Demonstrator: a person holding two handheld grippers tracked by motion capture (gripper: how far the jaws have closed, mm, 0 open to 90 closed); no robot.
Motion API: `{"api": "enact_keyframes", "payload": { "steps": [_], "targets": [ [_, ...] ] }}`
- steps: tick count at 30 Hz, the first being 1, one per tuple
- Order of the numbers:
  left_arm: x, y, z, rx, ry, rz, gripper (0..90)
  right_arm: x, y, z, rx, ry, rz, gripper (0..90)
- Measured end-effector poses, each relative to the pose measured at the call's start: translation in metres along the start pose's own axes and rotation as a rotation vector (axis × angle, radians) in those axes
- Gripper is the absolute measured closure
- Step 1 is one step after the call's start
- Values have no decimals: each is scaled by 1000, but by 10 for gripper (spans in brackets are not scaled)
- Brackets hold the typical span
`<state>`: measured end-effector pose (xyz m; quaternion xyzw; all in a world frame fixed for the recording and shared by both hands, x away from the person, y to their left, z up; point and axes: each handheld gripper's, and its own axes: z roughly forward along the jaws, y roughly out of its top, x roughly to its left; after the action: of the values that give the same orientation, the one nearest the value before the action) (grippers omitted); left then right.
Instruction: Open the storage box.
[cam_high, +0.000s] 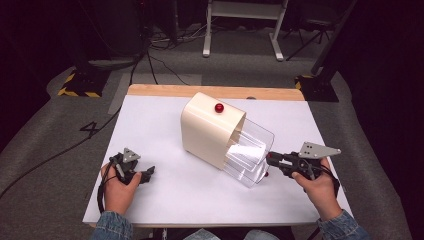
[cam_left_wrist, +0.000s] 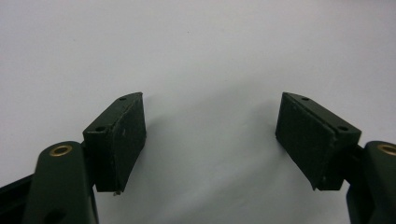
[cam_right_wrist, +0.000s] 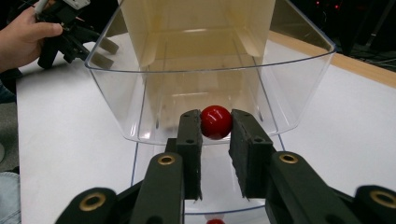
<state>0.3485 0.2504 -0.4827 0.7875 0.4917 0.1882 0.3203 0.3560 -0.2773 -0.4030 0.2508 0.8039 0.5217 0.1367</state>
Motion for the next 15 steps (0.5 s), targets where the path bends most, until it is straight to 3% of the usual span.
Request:
{"api": "enact_keyframes", "payload": {
  "steps": [8,15],
  "targets": [
    [0,0,0,0,0,-3,247,-2,-11,5,36,-6,18,723],
    [0,0,0,0,0,-3,247,-2,-14,9,62,-42,16,604]
  ]
}}
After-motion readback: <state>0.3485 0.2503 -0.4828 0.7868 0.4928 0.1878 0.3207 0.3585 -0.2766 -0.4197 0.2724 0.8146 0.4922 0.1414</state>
